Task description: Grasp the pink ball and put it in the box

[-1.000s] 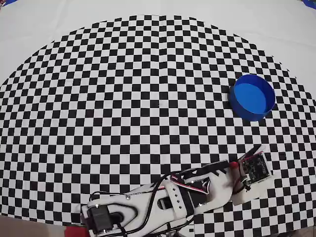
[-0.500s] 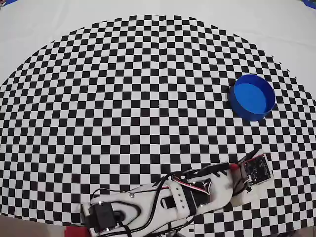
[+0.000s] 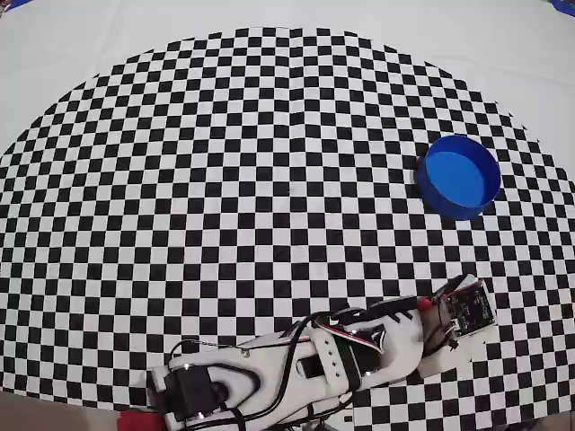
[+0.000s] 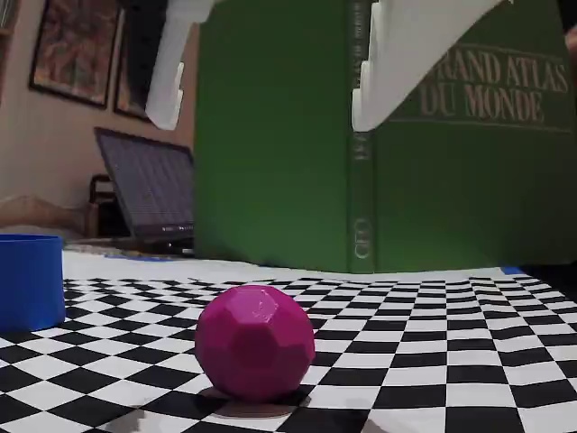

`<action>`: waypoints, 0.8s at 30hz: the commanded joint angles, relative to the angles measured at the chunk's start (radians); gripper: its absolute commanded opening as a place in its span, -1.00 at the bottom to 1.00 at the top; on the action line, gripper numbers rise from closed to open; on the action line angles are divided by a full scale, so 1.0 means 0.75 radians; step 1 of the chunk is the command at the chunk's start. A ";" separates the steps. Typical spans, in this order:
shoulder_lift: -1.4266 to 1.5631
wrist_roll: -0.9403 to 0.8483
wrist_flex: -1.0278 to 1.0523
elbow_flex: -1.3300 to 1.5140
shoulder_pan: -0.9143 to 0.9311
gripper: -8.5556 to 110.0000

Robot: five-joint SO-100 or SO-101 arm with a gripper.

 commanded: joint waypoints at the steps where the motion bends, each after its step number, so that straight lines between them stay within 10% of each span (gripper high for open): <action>1: -0.027 -0.014 -0.025 0.008 0.016 -0.41; 24: -0.155 -0.014 -0.025 -0.012 0.004 -0.41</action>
